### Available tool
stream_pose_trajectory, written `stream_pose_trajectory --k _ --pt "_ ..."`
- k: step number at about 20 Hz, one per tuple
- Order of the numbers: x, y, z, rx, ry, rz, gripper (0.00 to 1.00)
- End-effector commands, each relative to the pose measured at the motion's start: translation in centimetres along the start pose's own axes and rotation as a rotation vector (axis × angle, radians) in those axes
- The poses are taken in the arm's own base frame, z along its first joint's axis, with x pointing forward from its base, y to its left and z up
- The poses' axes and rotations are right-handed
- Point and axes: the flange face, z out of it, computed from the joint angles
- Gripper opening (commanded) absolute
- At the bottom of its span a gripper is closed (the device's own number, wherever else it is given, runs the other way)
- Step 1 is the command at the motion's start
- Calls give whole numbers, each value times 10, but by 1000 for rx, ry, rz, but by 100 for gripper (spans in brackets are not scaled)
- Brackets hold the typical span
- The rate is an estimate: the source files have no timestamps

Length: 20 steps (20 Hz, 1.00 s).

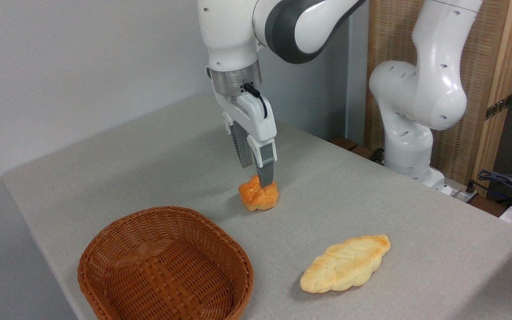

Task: Put bread into the basket
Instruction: 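Lower the gripper around the orange bun and close on it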

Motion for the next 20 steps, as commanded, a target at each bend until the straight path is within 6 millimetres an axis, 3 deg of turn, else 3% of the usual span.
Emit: stream_pose_trajectory --k 1,8,10,12,14,16,20 --pt "-2 4 19 42 26 12 100" --pt "3 8 39 40 23 26 100" --pt "5 8 41 41 23 31 83" --pt "6 7 41 48 28 32 53" --pt "6 7 41 47 28 29 33" --pt "6 6 41 47 29 29 28" --pt "6 6 42 46 28 29 28"
